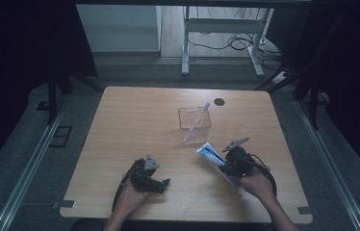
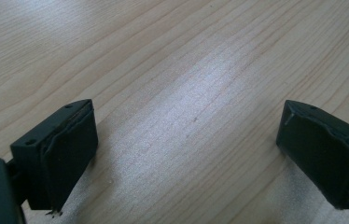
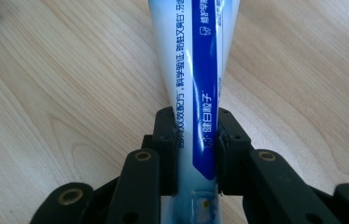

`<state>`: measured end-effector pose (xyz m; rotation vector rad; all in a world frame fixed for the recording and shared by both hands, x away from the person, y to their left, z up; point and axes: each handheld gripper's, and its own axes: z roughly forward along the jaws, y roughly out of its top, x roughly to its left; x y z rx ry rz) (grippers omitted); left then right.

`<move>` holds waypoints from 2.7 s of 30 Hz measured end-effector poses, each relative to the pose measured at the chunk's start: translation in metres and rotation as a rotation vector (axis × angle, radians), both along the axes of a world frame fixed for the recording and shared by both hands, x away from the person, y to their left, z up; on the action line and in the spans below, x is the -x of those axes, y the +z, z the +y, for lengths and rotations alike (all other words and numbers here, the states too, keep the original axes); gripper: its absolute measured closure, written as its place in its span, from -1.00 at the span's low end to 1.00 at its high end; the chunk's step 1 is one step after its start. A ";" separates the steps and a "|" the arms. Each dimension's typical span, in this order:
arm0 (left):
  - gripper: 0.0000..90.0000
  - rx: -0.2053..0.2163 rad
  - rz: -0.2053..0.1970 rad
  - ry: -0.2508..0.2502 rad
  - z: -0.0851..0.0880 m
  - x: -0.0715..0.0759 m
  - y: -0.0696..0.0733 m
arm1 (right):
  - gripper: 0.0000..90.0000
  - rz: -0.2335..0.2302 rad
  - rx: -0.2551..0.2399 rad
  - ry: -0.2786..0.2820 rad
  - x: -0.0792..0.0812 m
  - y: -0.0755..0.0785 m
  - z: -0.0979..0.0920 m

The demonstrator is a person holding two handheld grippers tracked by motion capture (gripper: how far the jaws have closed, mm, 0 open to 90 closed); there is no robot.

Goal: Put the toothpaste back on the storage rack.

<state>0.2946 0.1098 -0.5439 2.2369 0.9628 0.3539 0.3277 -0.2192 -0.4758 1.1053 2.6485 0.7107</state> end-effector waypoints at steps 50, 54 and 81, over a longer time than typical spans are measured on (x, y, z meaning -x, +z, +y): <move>-0.88 0.000 0.000 0.003 0.000 0.000 0.000 | 0.62 -0.152 -0.204 -0.024 -0.029 0.075 0.007; -0.88 0.000 -0.001 0.003 0.000 0.000 0.000 | 0.62 -0.163 -0.211 -0.025 -0.035 0.078 0.012; -0.88 -0.001 -0.001 0.001 0.000 0.000 0.000 | 0.62 -0.241 -0.259 -0.033 -0.087 0.092 0.044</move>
